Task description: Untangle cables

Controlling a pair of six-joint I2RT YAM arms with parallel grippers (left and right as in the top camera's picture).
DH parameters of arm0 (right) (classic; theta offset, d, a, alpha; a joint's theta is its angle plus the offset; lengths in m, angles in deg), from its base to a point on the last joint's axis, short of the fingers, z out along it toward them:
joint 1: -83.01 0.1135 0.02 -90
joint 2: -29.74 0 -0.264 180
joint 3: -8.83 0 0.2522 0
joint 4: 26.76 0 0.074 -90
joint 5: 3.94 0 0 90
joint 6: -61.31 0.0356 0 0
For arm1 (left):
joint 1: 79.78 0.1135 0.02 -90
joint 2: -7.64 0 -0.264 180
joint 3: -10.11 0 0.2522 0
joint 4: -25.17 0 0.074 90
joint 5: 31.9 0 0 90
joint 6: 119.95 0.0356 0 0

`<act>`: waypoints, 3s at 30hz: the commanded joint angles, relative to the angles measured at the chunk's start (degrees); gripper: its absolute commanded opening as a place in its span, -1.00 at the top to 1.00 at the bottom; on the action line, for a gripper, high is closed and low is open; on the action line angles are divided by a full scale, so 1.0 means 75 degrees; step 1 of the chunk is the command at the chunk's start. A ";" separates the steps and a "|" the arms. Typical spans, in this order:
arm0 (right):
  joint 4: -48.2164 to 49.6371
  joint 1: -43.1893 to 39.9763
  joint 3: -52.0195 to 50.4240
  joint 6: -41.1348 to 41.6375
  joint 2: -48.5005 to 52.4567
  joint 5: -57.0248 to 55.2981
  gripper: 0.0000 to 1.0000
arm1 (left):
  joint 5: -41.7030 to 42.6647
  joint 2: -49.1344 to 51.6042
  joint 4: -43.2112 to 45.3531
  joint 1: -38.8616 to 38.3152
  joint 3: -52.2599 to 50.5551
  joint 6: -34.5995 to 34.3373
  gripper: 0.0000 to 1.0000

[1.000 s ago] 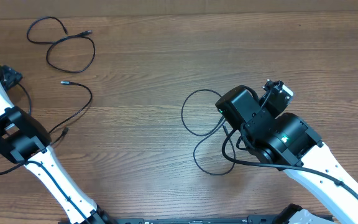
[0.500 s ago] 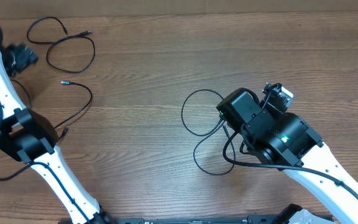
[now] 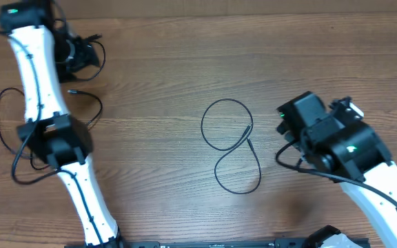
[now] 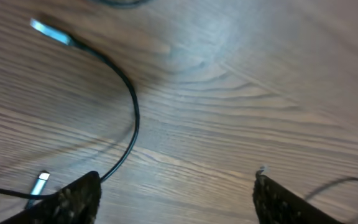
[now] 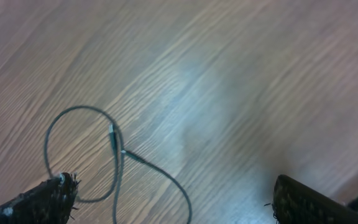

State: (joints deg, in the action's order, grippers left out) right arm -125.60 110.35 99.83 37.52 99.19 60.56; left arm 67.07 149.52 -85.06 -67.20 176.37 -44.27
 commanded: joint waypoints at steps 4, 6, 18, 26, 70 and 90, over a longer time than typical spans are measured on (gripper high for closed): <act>-0.0245 -0.0367 0.0012 -0.0073 -0.0189 0.0219 -1.00 | -0.1279 0.0664 -0.0026 -0.0326 -0.0187 -0.0985 -0.61; -0.0230 -0.0367 0.0012 -0.0070 -0.0189 0.0219 -1.00 | -0.1384 0.0877 -0.0047 -0.0326 -0.0187 -0.1163 -0.61; 0.0087 -0.0367 0.0012 -0.0070 -0.0187 0.0213 -1.00 | -0.1483 0.2017 0.0574 -0.0262 -0.0187 -0.1355 -0.47; 0.0367 -0.0367 0.0012 -0.0070 -0.0187 0.0213 -1.00 | -0.1495 0.2113 0.1000 -0.0216 -0.0187 -0.1408 -0.28; 0.0303 -0.0367 0.0012 -0.0070 -0.0187 0.0227 -1.00 | 0.0449 0.1000 -0.0050 0.1725 0.0749 -0.0061 0.87; -0.0356 -0.0367 0.0006 -0.0064 -0.0187 0.0874 -1.00 | 0.0513 -0.5925 -0.0047 0.0682 -0.4042 0.1343 -0.99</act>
State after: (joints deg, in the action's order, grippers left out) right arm -128.70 107.79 99.83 37.26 98.62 65.70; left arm 73.10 109.09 -85.39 -61.83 153.79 -35.38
